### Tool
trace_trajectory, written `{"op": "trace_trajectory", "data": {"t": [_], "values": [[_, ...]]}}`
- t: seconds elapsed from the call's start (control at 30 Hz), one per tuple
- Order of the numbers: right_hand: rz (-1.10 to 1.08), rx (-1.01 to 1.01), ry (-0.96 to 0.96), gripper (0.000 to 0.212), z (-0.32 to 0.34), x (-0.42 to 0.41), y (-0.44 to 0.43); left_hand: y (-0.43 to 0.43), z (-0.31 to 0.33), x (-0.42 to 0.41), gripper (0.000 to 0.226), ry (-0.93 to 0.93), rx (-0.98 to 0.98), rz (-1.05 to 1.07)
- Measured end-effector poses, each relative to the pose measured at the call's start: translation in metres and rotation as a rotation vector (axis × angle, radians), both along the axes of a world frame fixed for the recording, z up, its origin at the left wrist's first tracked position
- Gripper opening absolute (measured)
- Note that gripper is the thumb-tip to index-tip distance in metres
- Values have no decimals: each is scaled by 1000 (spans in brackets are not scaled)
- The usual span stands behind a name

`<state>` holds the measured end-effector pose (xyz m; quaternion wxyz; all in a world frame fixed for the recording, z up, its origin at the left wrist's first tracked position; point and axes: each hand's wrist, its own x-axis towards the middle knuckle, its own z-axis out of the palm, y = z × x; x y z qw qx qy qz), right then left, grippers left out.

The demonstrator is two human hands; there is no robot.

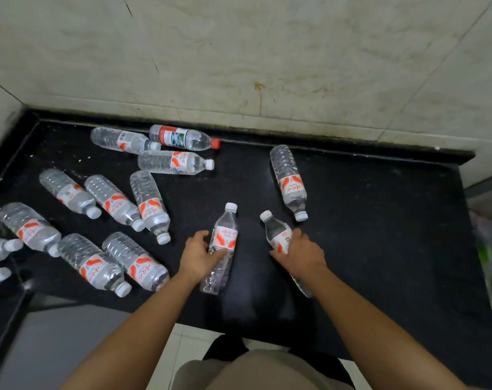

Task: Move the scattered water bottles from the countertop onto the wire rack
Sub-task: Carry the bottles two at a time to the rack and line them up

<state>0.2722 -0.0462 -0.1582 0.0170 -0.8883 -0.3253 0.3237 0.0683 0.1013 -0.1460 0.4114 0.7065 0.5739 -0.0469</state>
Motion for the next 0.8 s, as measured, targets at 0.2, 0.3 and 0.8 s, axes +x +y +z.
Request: {"op": "trace_trajectory", "data": {"t": [0.2, 0.3, 0.8], "values": [[-67, 10, -9, 86, -3, -13, -24, -15, -19, 10, 100, 90, -188, 13], [-126, 51, -20, 82, -2, -25, -38, -19, -20, 19, 76, 57, -130, -57], [-1108, 769, 187, 52, 44, -59, -168, -92, 61, 98, 35, -449, -336, -300]]}}
